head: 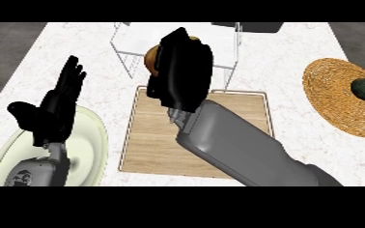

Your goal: Pick the pear from the tray and place it in the tiered shelf

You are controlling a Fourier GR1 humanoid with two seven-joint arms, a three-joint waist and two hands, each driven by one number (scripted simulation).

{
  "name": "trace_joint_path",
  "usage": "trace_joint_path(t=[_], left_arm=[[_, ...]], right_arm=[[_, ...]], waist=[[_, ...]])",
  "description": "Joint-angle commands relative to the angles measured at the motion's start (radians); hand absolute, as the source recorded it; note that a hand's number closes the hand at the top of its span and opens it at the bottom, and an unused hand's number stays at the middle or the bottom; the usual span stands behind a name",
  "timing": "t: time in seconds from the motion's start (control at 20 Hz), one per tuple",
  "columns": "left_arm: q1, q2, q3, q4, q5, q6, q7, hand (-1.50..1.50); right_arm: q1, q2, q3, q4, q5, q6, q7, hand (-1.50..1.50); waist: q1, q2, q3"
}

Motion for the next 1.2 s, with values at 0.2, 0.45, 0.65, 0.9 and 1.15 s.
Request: trace_joint_path(t=[0.2, 0.45, 0.65, 0.9, 1.15], left_arm=[[0.016, 0.002, -0.009, -0.025, 0.022, -0.033, 0.007, 0.0], [0.014, 0.01, 0.024, 0.017, 0.023, -0.029, -0.034, 0.0], [0.006, -0.01, -0.001, -0.023, 0.006, -0.009, -0.007, 0.0], [0.001, 0.002, 0.029, 0.0, 0.023, -0.022, -0.028, 0.0], [0.009, -0.026, -0.015, -0.035, -0.026, 0.01, -0.02, 0.0]], right_arm=[[-0.126, 0.014, -0.071, 0.149, 0.039, -0.051, 0.245, 1.5], [-0.149, 0.014, -0.124, 0.25, 0.041, -0.14, 0.182, 1.5], [-0.123, 0.014, -0.125, 0.334, 0.055, -0.242, 0.137, 1.5], [-0.133, 0.014, -0.148, 0.412, 0.053, -0.336, 0.076, 1.5], [-0.154, 0.015, -0.166, 0.559, 0.013, -0.435, -0.01, 1.5]], waist=[[0.005, 0.01, 0.002], [0.001, 0.02, 0.002], [0.006, 0.021, 0.003], [0.002, 0.022, 0.003], [0.014, 0.025, 0.003]])
